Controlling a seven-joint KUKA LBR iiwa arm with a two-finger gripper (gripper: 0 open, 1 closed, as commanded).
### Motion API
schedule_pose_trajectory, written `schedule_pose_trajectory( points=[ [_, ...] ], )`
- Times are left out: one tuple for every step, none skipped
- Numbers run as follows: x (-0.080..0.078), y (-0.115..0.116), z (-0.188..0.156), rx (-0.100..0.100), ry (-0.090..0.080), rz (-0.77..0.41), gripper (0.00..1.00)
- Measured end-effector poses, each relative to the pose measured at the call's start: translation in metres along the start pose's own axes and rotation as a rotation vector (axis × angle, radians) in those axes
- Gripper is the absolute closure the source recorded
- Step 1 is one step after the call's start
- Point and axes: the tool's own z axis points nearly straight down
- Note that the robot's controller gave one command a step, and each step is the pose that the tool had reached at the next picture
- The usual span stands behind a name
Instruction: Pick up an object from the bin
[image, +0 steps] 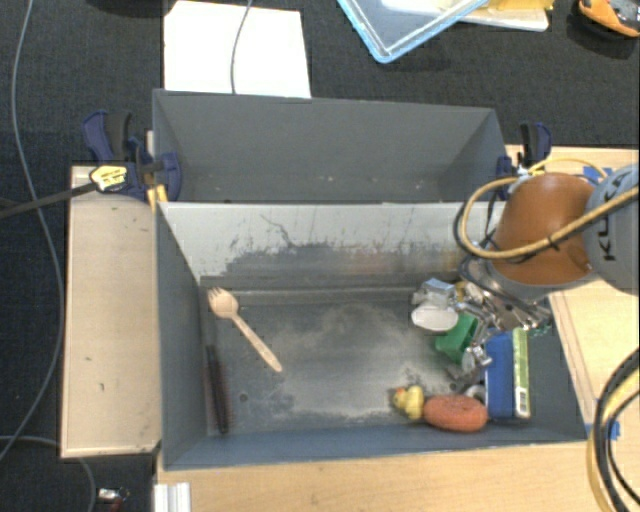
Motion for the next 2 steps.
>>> schedule_pose_trajectory(
  points=[
    [0.001, -0.008, 0.0, -0.003, -0.006, 0.011, 1.0],
    [0.005, -0.023, -0.002, -0.013, -0.014, 0.062, 1.0]
  ],
)
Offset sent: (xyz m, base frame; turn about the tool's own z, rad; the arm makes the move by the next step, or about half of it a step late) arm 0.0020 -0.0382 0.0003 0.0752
